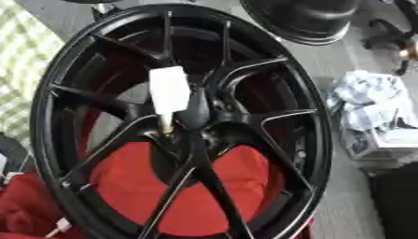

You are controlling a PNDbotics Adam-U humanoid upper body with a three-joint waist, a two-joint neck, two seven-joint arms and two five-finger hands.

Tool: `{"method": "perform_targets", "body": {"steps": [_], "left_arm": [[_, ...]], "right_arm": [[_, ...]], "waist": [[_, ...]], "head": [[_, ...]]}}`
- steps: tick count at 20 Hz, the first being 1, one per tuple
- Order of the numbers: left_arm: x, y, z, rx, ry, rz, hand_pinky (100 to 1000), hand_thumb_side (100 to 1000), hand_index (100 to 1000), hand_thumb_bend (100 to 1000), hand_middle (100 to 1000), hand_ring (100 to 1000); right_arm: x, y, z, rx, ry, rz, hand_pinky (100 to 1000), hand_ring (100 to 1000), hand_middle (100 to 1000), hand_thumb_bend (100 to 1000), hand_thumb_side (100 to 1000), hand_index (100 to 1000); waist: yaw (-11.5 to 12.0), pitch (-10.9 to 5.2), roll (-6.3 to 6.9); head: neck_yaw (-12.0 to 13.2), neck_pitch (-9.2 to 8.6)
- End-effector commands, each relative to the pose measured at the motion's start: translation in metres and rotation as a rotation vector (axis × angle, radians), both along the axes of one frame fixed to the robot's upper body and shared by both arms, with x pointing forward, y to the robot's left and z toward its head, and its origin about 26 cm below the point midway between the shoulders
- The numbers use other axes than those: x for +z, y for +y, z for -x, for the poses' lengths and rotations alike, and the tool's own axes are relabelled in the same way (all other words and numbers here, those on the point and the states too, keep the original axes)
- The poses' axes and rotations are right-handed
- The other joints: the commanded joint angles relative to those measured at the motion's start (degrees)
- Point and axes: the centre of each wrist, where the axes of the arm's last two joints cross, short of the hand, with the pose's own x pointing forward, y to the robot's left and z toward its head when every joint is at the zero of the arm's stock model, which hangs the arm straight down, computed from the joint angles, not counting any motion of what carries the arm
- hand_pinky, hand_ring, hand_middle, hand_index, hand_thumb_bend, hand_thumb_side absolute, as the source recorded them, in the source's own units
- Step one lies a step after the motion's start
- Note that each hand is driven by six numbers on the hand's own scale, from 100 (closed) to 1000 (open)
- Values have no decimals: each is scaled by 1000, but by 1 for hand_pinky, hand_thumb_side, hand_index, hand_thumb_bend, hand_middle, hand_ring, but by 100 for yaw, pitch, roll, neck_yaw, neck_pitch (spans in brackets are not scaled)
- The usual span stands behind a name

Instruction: Pull the pin out of the wheel hub.

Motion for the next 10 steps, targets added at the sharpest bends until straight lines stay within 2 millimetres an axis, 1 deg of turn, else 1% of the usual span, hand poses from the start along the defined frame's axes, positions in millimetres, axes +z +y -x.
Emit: {"method": "perform_targets", "body": {"steps": [1,3,4,5,6,7,8,10], "left_arm": [[6,2,3,6,-31,8,518,755,758,100,587,653],[5,2,3,6,-34,16,518,750,758,100,587,653],[5,2,3,6,-36,19,518,749,757,100,587,653],[5,2,3,6,-38,22,518,747,757,100,587,653],[5,2,3,6,-40,24,518,746,757,100,587,653],[5,2,3,5,-41,26,518,745,757,100,586,652],[5,2,3,4,-43,27,518,744,757,100,586,652],[6,0,2,-7,-47,26,518,744,756,100,586,653]], "right_arm": [[-14,2,13,-150,-54,46,842,660,362,100,361,531],[-33,4,20,-259,-53,46,853,690,421,100,357,583],[-41,7,21,-303,-43,39,863,719,479,100,332,643],[-49,9,23,-344,-24,34,871,736,510,100,319,674],[-56,12,24,-380,-1,33,886,775,603,100,297,742],[-63,15,24,-415,29,39,894,796,653,100,291,771],[-68,18,25,-449,58,61,906,840,743,100,271,827],[-78,25,24,-512,105,103,931,885,819,100,256,866]], "waist": [[-10,-156,73],[-20,-177,154],[-25,-184,192],[-31,-191,223],[-44,-196,252],[-62,-203,281],[-83,-198,304],[-100,-162,330]], "head": [[83,35],[126,55],[143,70],[151,83],[163,88],[181,86],[206,67],[222,-4]]}}
